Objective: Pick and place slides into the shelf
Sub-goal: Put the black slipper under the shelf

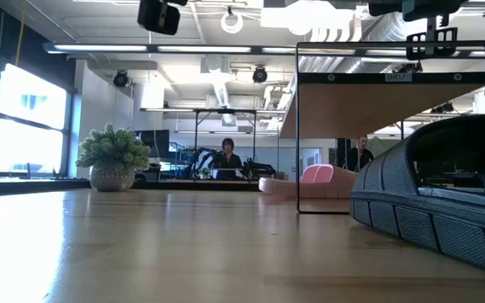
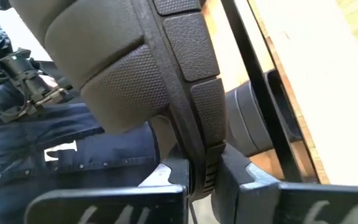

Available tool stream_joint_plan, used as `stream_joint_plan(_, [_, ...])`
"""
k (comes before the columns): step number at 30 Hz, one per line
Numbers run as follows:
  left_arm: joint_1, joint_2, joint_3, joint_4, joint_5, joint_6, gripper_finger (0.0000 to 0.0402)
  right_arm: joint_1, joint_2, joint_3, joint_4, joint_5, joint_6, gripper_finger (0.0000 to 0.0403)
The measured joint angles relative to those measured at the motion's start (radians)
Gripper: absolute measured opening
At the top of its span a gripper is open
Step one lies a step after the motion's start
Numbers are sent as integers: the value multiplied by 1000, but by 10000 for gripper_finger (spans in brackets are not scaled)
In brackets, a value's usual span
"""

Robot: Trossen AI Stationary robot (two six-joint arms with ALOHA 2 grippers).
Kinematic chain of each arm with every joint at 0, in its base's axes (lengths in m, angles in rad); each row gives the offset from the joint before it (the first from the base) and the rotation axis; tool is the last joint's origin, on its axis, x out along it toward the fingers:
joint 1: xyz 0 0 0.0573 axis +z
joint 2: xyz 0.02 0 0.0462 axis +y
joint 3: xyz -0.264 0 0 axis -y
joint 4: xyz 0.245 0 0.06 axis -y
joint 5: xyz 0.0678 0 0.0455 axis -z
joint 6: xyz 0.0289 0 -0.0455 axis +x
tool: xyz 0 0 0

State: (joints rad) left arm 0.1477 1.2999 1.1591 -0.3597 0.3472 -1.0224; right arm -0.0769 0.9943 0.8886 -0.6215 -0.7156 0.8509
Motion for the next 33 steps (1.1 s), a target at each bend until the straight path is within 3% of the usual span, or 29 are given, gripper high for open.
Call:
stream_joint_plan(16, [11,-5,0,93,90,1,136,-1,1,0,3,7,-23,12])
stream_joint_plan(24, [9,-5,0,69,7,90,136,-1,-1,0,-13,7,-23,12])
stream_joint_plan(33, [10,-5,0,78,-2,98,140,-1,-3,0,-45,4,-48,12])
